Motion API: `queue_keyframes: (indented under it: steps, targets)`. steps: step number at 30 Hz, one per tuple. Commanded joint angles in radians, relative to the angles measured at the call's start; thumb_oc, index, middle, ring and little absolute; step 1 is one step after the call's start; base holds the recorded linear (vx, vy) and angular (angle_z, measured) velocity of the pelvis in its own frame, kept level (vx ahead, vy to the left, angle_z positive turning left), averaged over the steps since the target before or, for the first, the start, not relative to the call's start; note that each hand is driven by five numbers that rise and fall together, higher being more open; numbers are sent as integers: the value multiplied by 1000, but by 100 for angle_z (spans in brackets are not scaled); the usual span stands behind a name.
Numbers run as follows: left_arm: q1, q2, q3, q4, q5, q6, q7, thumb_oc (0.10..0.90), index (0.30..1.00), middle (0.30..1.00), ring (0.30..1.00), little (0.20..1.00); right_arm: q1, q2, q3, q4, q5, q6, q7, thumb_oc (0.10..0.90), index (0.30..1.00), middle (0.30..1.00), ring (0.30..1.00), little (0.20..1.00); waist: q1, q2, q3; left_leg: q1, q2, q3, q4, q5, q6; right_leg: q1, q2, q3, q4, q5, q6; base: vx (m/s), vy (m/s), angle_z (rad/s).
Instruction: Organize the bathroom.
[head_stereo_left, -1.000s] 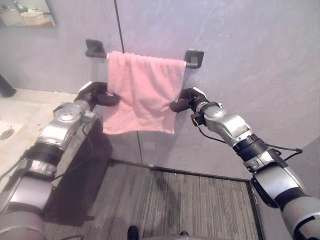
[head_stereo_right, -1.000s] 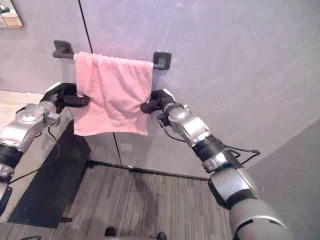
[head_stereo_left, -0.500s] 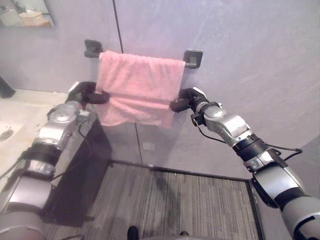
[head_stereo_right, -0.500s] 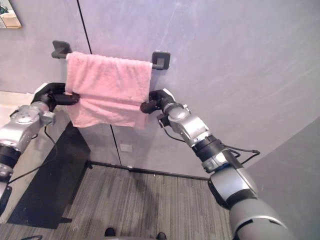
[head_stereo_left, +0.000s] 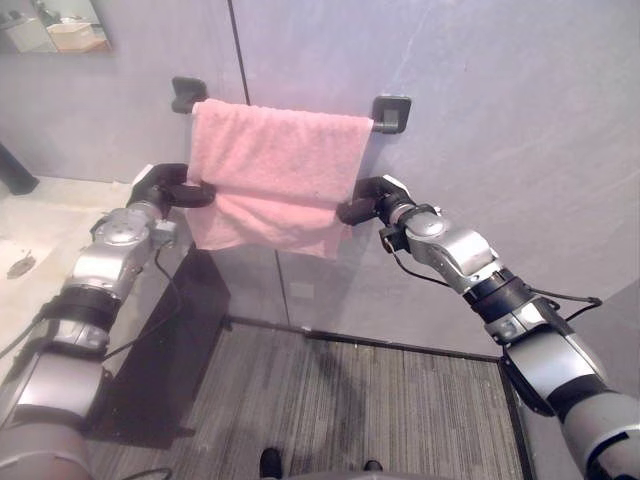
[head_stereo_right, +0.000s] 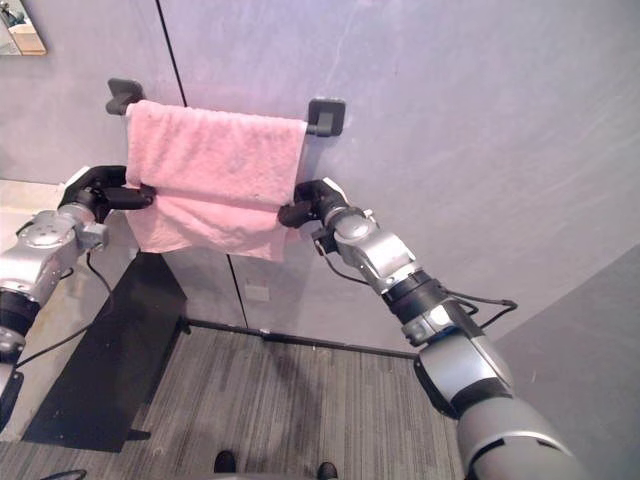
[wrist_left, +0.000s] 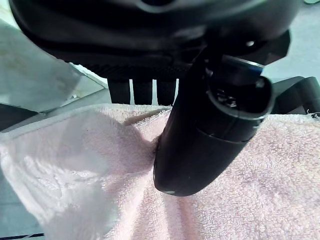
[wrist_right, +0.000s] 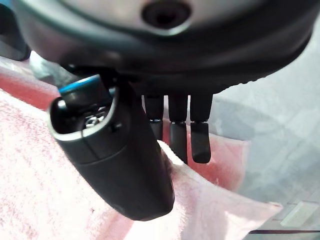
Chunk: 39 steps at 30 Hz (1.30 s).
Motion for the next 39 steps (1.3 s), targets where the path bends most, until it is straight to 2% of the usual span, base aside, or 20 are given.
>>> queue_keyframes:
  steps: [1,2,6,15,20,23,25,27,28,29,30,32,34,36,37,39]
  targets:
    - [3,125,120,41,16,-40,-3,800,900,900,900,900,-76,-96,-26,8,-34,-75,-42,546,519,519,519,519,36,42,-88,47,76,84,2,-20,-43,-50,-72,21,-7,9,64,0,0,0]
    - [6,124,119,34,21,-32,-12,800,900,900,900,900,-75,-97,-28,10,-34,-72,-41,800,900,900,900,900,36,42,-88,48,76,85,2,-20,-43,-49,-72,22,-7,9,64,0,0,0]
    - [26,114,121,6,29,-5,-32,800,900,900,900,900,-66,-107,-33,8,-43,-76,-24,800,900,900,900,900,35,41,-86,49,76,85,2,-20,-42,-50,-70,27,-7,10,63,0,0,0]
    - [55,87,129,7,17,-16,-39,800,900,900,900,900,-45,-115,-42,11,-49,-80,-41,800,900,900,900,900,30,34,-85,54,75,88,2,-22,-40,-48,-66,32,-7,9,62,0,0,0]
    - [113,46,152,-24,-2,-10,-54,800,900,900,900,900,4,-115,-66,2,-79,-52,-60,800,900,900,900,900,27,27,-86,56,77,89,2,-24,-39,-47,-63,35,-7,9,63,0,0,0]
    - [227,-3,189,-92,16,-6,-93,800,900,900,900,900,108,-113,-100,-39,-155,-44,-49,800,900,900,900,900,24,24,-83,60,76,87,2,-28,-35,-47,-59,43,-7,9,60,0,0,0]
    - [326,-36,214,-159,1,-3,-117,800,900,900,900,900,206,-121,-135,-64,-216,-64,-26,800,900,900,900,900,22,23,-78,62,74,85,2,-30,-30,-47,-56,50,-7,9,59,-16,8,0]
    - [433,-91,233,-236,2,-14,-146,800,900,900,900,900,334,-124,-176,-100,-305,-96,-10,800,900,900,900,900,15,22,-74,66,74,88,2,-33,-25,-47,-53,58,-7,8,59,0,0,0]
    - [542,-142,250,-325,-9,-16,-169,800,900,900,900,900,461,-125,-223,-116,-353,-139,-7,800,900,900,900,900,11,23,-69,70,73,90,2,-34,-19,-46,-50,67,-7,9,58,0,0,0]
    - [569,-152,252,-344,-17,-21,-173,800,900,900,900,900,497,-125,-235,-119,-367,-154,-8,800,900,900,900,900,10,23,-69,71,73,90,2,-35,-19,-46,-50,69,-7,9,58,0,0,0]
    - [635,-187,262,-369,-25,-31,-208,800,900,900,900,900,586,-117,-261,-107,-431,-198,-9,800,900,900,900,900,5,25,-65,74,73,94,2,-37,-16,-45,-48,74,-7,9,57,0,0,0]
    - [705,-219,269,-389,-79,-30,-231,800,900,900,900,900,679,-104,-279,-84,-433,-224,-36,800,900,900,900,900,1,28,-58,77,72,100,2,-38,-14,-45,-46,76,-7,9,56,-12,22,-5]
    - [728,-235,263,-379,-68,-35,-232,800,900,900,900,900,710,-94,-278,-64,-450,-226,-45,800,900,900,900,900,0,30,-57,78,73,102,2,-39,-15,-44,-45,75,-7,8,56,-16,12,-15]
    - [753,-258,246,-328,-122,-37,-230,800,900,900,900,900,748,-72,-249,32,-460,-218,-51,800,900,900,900,900,-2,31,-51,78,74,106,2,-38,-15,-46,-45,74,-7,10,54,-42,16,-14]
    - [764,-277,232,-285,-108,-59,-232,800,900,900,900,900,762,-58,-231,82,-461,-226,-66,800,900,900,900,900,-2,32,-48,77,74,106,2,-38,-15,-47,-45,73,-7,10,53,-60,11,-3]
    - [791,-314,200,-197,-96,-52,-221,800,900,900,900,900,786,-34,-199,229,-419,-212,-78,800,900,900,900,900,1,33,-38,74,72,104,2,-37,-14,-49,-45,68,-7,12,52,-78,6,2]
